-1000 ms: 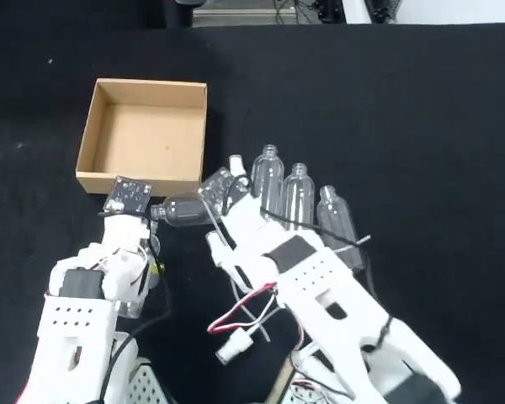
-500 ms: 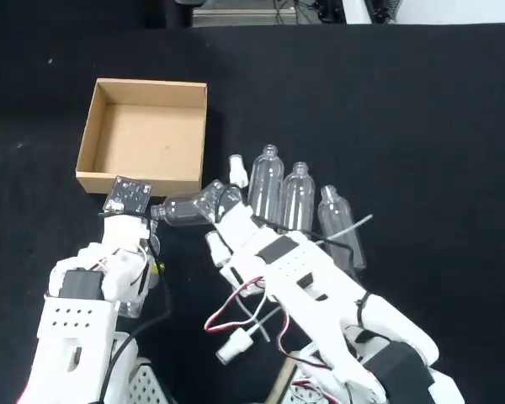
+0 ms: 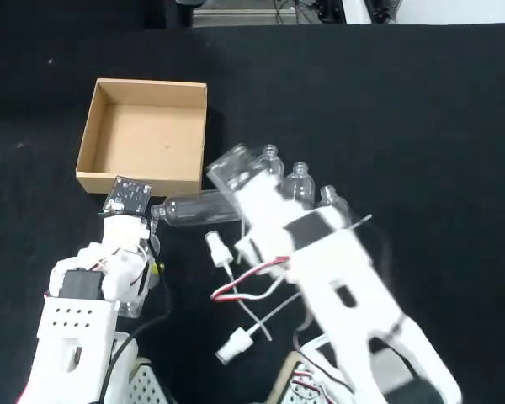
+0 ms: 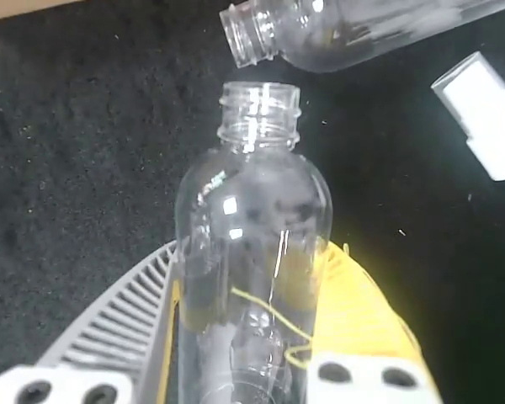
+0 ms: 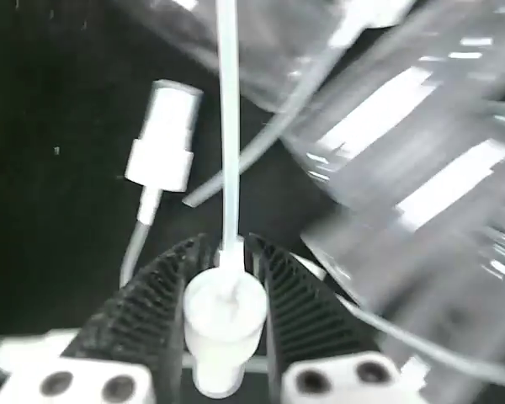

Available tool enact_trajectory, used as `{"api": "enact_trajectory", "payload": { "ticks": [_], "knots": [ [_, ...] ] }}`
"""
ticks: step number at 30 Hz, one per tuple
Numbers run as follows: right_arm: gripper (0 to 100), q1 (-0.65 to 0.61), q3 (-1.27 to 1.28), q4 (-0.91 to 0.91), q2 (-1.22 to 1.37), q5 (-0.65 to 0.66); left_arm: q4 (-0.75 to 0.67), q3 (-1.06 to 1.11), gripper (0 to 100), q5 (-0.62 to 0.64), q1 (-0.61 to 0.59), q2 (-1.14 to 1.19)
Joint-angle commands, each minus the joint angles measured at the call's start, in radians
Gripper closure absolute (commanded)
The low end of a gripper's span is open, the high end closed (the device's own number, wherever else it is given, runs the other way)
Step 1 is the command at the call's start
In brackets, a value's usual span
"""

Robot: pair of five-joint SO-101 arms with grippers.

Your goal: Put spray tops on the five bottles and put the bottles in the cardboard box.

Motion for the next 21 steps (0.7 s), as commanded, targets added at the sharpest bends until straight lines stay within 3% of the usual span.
{"api": "enact_trajectory", "payload": {
  "ticks": [1,6,11,15,21],
  "knots": [
    [97.8,0.178,-0.122,0.169,-0.168,0.143,0.003,-0.016,96,0.011,-0.013,-0.017],
    [97.7,0.612,-0.067,0.137,-0.219,0.4,0.006,-0.016,96,0.011,-0.013,-0.015],
    [97.3,0.951,0.065,-0.097,-0.117,0.491,0.003,-0.016,96,0.011,-0.013,-0.017],
    [96.2,1.077,0.11,-0.252,-0.002,0.485,0.006,-0.016,96,0.011,-0.013,-0.017],
    [77.6,1.114,0.068,-0.264,0.163,0.489,0.008,-0.016,96,0.011,-0.013,-0.017]
  ]
}}
